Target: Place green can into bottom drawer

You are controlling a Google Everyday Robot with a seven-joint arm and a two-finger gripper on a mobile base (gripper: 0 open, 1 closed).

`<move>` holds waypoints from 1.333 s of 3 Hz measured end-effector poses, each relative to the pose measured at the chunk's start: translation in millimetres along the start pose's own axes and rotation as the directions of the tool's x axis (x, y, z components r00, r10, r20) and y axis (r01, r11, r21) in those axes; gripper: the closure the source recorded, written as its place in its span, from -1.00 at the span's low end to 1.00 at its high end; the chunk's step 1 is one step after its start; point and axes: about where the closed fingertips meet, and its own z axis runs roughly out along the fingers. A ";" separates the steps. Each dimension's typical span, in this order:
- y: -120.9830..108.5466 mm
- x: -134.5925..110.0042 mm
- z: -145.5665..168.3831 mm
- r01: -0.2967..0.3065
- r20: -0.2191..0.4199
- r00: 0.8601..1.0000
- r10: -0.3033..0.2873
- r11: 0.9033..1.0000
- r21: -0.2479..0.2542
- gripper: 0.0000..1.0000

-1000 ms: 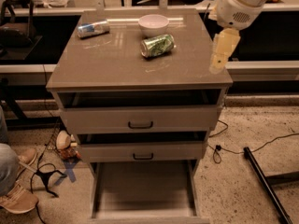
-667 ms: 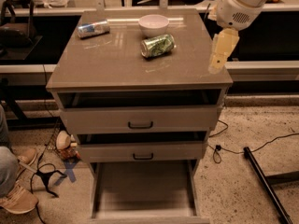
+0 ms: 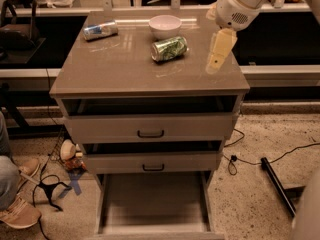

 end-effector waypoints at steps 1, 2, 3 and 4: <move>-28.2 -26.7 27.7 -0.019 0.009 1.000 0.019 0.999 0.035 -1.00; -47.2 -38.1 46.7 -0.075 0.006 0.997 0.075 0.995 0.063 -1.00; -65.5 -46.5 79.6 -0.133 0.012 0.991 0.133 0.990 0.046 -1.00; -76.1 -48.6 100.4 -0.164 0.014 0.986 0.164 0.986 0.028 -1.00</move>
Offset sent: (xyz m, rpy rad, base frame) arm 0.0862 0.0578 -0.0165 0.0429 -0.0516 -0.1610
